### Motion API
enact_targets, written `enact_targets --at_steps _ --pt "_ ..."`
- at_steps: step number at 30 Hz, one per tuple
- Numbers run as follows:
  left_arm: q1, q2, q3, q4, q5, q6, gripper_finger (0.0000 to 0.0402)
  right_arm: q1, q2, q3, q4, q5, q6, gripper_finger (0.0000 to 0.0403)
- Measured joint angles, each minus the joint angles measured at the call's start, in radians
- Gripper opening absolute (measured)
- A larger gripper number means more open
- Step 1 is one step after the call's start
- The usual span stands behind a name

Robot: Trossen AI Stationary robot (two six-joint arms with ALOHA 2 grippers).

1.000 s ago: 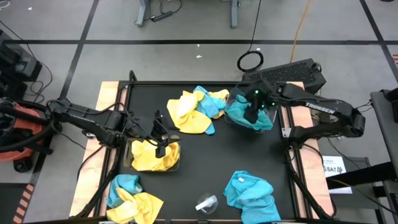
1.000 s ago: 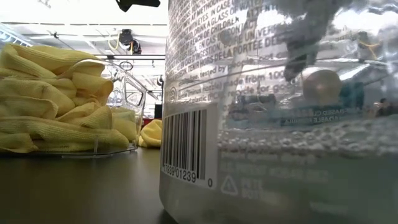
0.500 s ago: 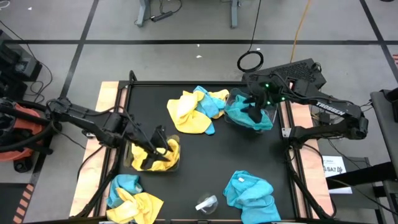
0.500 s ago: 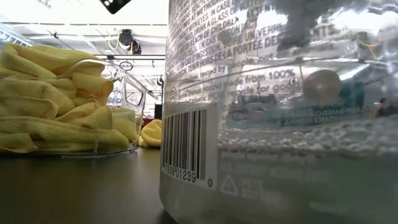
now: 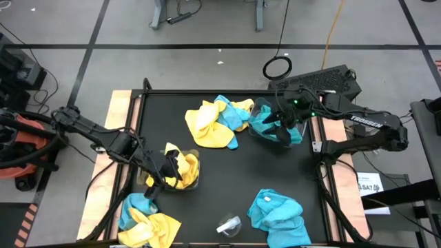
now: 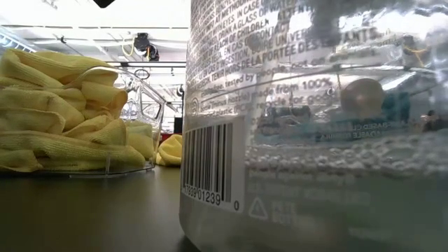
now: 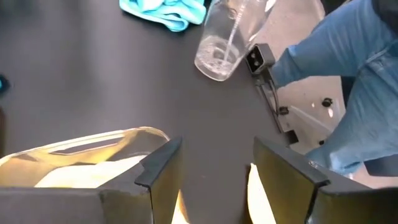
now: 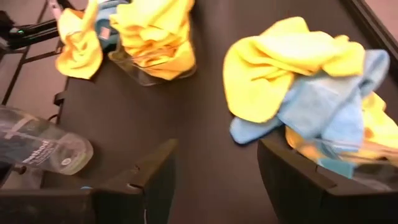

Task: Sort microfiber towel by color & place in baskets
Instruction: Put the yellow microfiber towel into the bottom transparent bin

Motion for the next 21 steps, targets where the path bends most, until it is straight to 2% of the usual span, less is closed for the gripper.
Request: enact_targets --at_steps 21 --pt "-0.059 0.000 0.000 0.016 -0.022 -0.045 0.0203 0.327 0.000 0.000 0.093 0.005 0.166 0.0212"
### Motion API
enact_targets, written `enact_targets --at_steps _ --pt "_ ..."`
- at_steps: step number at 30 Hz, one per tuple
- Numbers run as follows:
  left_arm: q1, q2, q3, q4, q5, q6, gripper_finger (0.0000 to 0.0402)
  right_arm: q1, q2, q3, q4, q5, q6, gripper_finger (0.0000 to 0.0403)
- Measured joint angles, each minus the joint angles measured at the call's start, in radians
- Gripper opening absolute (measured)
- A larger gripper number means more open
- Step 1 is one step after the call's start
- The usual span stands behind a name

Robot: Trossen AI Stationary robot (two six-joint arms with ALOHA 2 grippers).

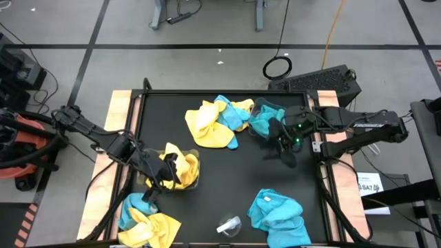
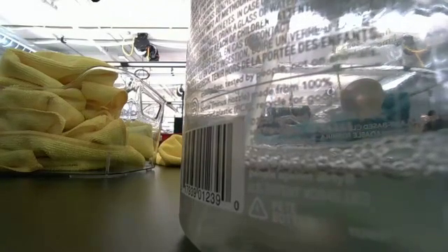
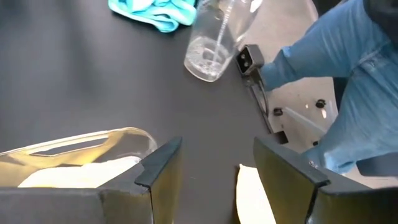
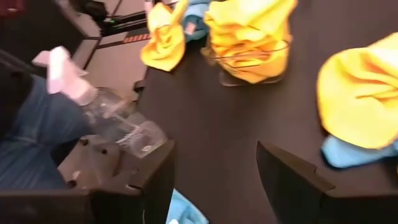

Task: Sort microfiber towel by color & place in baskets
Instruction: Put the yellow microfiber towel into the bottom transparent bin

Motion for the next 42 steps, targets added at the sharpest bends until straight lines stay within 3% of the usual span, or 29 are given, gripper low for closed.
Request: enact_targets --at_steps 9,21,42 --pt "-0.123 0.073 0.000 -0.002 0.021 -0.024 0.0203 0.091 0.001 0.000 0.002 0.088 0.040 0.0212" --pt "-0.296 0.255 0.000 0.034 0.071 -0.146 0.0203 0.114 0.033 0.000 -0.002 0.090 0.010 0.0212" --pt "-0.521 0.433 0.001 0.076 0.073 -0.286 0.0203 0.113 0.092 -0.001 0.002 0.083 -0.081 0.0212"
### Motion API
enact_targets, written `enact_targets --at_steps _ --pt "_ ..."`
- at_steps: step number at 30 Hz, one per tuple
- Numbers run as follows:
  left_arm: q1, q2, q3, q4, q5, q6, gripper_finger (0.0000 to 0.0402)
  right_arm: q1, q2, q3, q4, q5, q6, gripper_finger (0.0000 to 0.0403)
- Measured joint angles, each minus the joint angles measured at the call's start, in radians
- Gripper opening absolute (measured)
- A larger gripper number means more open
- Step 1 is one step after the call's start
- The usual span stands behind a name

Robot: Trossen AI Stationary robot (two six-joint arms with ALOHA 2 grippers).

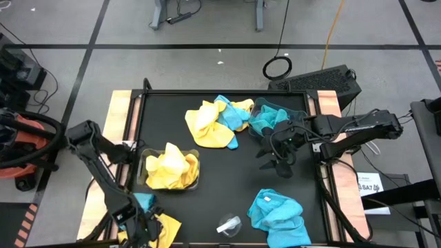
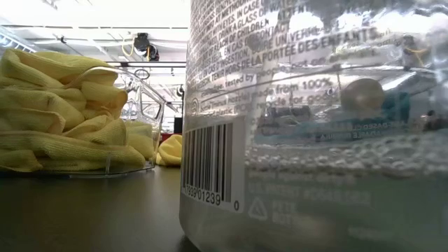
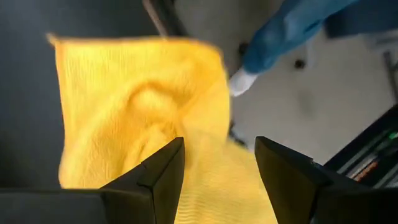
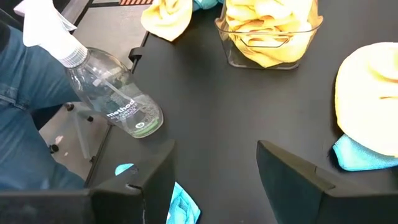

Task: Sort microfiber towel by color & place in baskets
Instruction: Put the yellow microfiber towel into the bottom transparent bin

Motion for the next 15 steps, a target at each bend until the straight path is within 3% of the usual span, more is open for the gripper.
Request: enact_targets --at_steps 6,11,15 --pt "-0.011 0.073 0.000 -0.085 -0.034 0.000 0.0203 0.000 0.000 0.000 0.000 0.000 0.000 0.0212" --pt "-0.009 0.118 0.000 -0.087 -0.107 0.000 0.0203 0.000 0.000 0.000 0.001 0.000 0.000 0.0212" --pt "-0.007 0.142 0.000 -0.087 -0.107 0.004 0.0192 0.000 0.000 0.000 0.000 0.001 0.001 0.0212"
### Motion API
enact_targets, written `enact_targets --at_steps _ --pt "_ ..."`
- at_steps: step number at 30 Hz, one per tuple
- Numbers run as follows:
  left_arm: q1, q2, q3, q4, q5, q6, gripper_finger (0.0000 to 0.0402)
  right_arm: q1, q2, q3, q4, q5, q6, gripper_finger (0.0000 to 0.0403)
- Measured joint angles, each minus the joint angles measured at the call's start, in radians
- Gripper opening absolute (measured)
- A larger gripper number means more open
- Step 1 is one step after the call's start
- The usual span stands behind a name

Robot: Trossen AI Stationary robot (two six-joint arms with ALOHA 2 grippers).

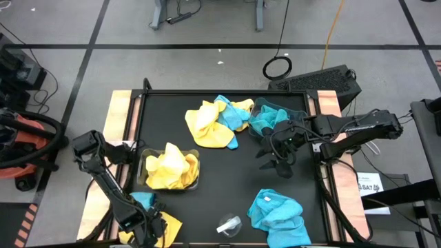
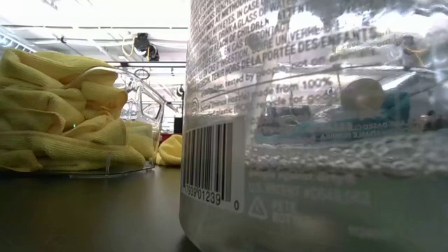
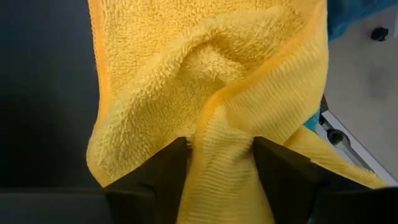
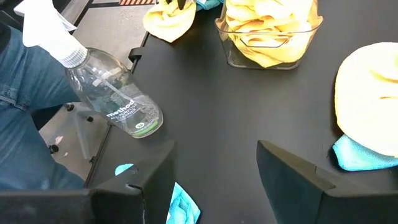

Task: Sort microfiber towel by color & place in baskets
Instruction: Put the yellow microfiber towel into the bottom transparent bin

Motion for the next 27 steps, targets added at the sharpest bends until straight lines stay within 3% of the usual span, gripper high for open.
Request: enact_targets --at_steps 3,8,15,23,27 --pt "0.000 0.003 0.000 0.000 0.006 0.005 0.0144 0.000 0.000 0.000 0.000 0.000 0.000 0.0212" --pt "0.000 -0.026 0.000 0.002 0.050 0.026 0.0018 -0.001 0.000 0.000 0.000 0.000 -0.001 0.0212" --pt "0.015 -0.144 0.000 -0.052 0.027 0.003 0.0005 -0.001 0.000 0.000 0.000 0.000 -0.016 0.0212" --pt "0.090 -0.367 0.000 -0.140 -0.128 -0.074 0.0002 -0.001 0.000 0.000 0.006 0.000 -0.015 0.0212" --pt "0.131 -0.472 0.020 -0.161 -0.257 -0.082 0.0001 -0.001 0.000 0.000 0.007 0.001 -0.011 0.0212"
